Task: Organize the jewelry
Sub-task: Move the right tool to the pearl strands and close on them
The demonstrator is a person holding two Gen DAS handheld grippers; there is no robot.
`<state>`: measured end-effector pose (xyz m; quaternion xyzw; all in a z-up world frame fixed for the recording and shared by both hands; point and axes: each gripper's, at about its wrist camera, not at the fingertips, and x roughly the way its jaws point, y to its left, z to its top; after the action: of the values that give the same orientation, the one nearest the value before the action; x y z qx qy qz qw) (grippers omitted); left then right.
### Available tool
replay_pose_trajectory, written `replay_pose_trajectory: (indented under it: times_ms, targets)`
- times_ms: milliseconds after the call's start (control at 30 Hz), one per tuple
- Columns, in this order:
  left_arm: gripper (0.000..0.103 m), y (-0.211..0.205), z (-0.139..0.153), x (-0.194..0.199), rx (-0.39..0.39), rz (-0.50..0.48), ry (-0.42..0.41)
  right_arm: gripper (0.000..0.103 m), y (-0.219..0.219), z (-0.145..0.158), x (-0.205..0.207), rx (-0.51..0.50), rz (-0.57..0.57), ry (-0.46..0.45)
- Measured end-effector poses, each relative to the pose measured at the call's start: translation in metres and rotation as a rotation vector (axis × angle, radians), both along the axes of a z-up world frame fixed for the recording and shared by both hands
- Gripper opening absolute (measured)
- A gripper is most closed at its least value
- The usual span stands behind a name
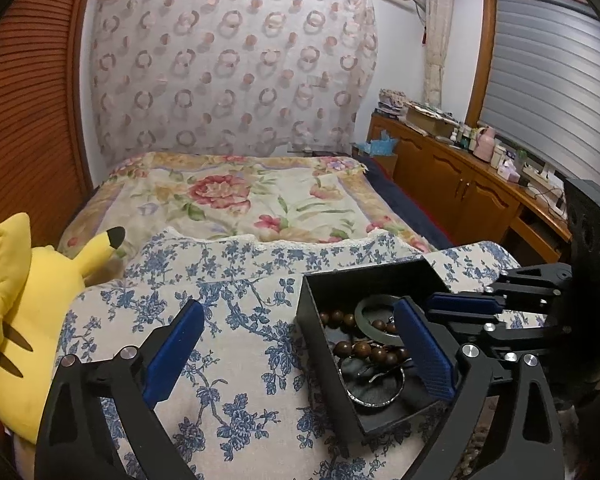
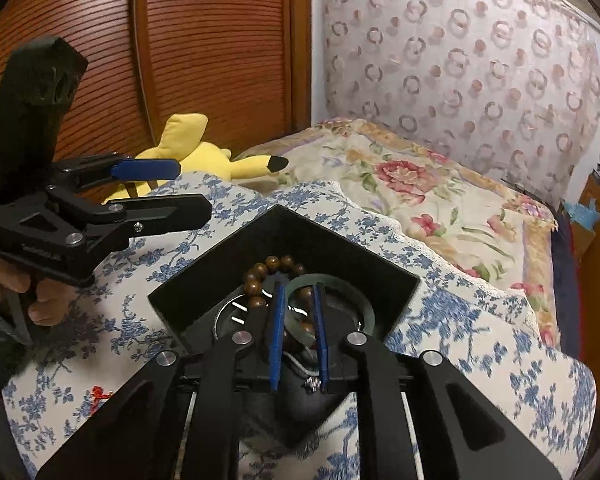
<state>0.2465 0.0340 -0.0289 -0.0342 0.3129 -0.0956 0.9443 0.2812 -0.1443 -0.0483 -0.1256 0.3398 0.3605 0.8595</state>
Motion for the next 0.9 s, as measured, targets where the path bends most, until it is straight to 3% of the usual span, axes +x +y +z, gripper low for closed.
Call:
replay_pose_trajectory:
  times_ms: [400,900]
  targets:
    - [0.092,-0.009,0.015,-0.048,0.022,-0.018,-0.035,0.026,-0.041,0.01,-0.056,0.048,-0.091,-0.012]
    - [0.092,-0.011,-0.023,-0.129,0.031,-0.027,0.035,0.026,-0.052,-0.031,-0.137,0.025,-0.081,0.081]
